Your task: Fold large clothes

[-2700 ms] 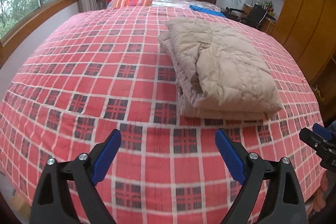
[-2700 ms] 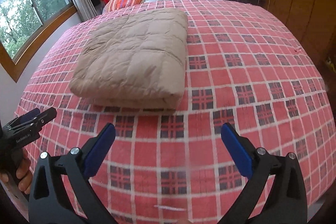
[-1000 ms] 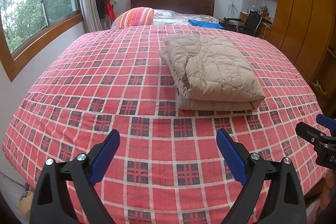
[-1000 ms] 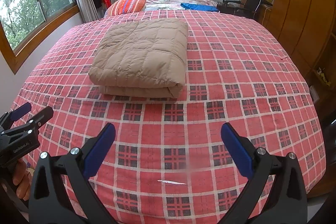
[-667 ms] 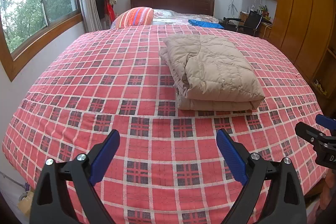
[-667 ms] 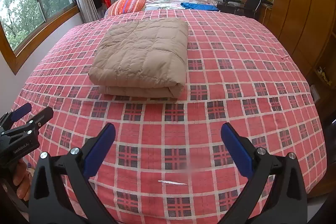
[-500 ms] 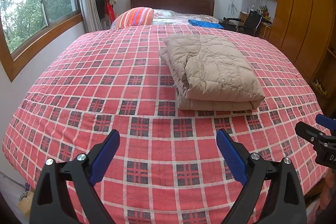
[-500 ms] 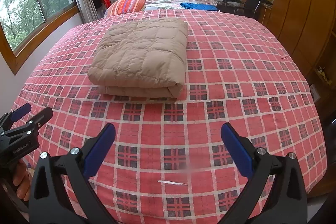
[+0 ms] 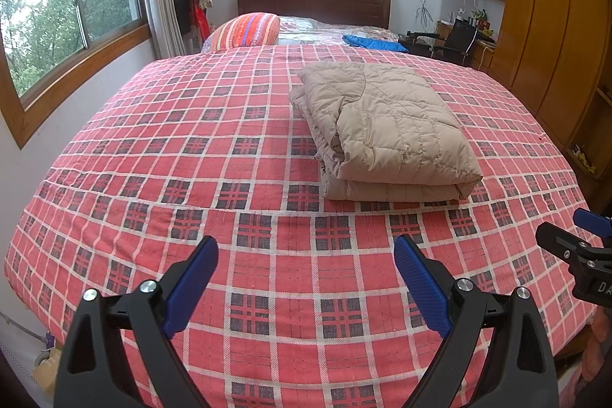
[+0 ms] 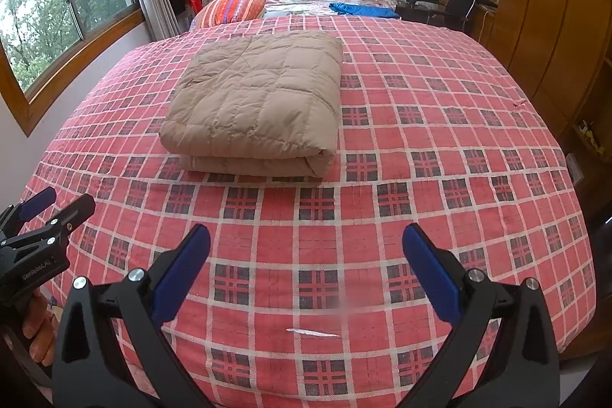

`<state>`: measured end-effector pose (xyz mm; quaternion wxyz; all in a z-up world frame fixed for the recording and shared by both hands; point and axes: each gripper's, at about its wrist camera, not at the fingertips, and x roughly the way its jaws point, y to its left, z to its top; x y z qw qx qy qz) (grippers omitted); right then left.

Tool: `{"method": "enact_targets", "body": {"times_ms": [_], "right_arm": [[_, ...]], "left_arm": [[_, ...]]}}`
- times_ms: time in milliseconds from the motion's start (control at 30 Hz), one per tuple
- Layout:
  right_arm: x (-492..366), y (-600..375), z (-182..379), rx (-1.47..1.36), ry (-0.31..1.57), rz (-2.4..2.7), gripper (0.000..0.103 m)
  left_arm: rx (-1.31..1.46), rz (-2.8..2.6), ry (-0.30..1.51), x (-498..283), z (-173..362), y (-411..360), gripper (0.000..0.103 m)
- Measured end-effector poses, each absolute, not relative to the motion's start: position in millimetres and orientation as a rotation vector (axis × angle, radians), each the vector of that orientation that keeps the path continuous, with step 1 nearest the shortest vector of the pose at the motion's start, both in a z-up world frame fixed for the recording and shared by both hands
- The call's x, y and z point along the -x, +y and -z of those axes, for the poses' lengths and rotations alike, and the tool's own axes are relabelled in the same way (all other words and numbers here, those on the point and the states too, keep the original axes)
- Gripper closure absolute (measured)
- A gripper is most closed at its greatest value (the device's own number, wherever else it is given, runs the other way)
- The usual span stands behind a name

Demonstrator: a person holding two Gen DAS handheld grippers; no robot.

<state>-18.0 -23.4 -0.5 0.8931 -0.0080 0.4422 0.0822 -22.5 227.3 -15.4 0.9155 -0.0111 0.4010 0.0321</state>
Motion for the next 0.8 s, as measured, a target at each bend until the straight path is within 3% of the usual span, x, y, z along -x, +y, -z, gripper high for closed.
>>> {"method": "enact_targets", "body": {"times_ms": [800], "right_arm": [[14.8, -26.5, 1.6, 0.014, 0.92, -0.179, 0.003]], "left_arm": [[0.023, -0.063, 0.828, 22.3, 15.5, 226.0, 0.009]]}}
